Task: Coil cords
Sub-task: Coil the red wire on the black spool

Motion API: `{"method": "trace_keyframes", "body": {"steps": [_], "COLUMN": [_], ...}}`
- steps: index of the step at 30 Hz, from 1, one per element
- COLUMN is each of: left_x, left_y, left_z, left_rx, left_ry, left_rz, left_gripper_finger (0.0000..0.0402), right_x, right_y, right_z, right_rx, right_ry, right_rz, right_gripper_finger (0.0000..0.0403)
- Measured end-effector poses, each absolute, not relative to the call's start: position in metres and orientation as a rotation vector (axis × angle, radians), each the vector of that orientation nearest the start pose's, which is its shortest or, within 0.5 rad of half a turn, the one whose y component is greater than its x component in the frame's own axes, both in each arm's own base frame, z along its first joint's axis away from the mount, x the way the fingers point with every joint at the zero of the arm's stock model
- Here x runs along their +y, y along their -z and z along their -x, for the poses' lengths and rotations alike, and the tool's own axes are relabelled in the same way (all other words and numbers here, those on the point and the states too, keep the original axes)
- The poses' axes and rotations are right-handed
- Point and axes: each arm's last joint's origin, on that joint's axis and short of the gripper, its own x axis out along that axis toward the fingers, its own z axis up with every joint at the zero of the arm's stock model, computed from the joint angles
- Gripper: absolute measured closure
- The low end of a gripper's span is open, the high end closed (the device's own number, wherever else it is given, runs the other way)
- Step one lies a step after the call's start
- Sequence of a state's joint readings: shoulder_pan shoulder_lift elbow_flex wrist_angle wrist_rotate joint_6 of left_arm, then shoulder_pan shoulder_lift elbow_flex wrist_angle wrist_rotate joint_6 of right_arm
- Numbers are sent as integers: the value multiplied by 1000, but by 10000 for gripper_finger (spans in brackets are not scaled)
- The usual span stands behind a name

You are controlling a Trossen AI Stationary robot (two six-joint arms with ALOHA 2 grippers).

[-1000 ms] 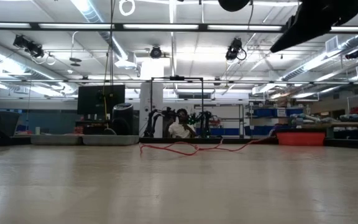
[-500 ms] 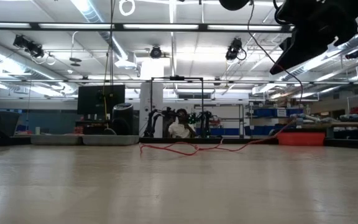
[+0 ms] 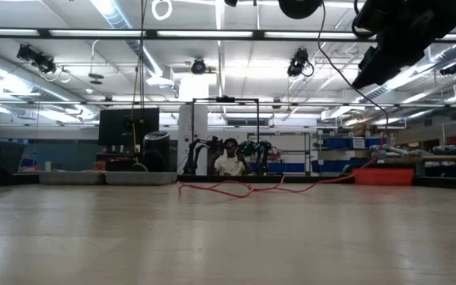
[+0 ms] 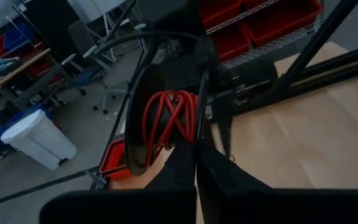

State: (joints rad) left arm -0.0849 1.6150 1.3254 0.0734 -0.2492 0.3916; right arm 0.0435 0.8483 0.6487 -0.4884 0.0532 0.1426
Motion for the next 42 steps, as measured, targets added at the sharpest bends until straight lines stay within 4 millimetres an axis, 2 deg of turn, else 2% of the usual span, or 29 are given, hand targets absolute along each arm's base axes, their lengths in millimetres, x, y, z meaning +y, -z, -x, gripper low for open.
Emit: {"method": "trace_keyframes", "body": {"steps": [9, 17, 27, 36, 42], "left_x": [-25, -25, -25, -30, -26], "left_y": [-335, -335, -334, -332, -330], "left_z": [-377, -377, -376, -376, -376], "left_rx": [238, 232, 246, 197, 181], "left_ry": [-121, -123, -116, 266, 368], "left_rz": [-421, -420, -419, -375, -430], "left_gripper_finger": [401, 401, 401, 401, 401], "right_x": [7, 7, 8, 11, 13], "right_y": [-240, -238, -238, -248, -252], "right_z": [-182, -188, -188, -196, -207], "right_rx": [750, 738, 742, 607, 512], "right_ry": [53, 40, 18, -159, -225], "right_rz": [-124, -85, -68, 56, 83], "right_gripper_finger": [337, 341, 392, 400, 401]}}
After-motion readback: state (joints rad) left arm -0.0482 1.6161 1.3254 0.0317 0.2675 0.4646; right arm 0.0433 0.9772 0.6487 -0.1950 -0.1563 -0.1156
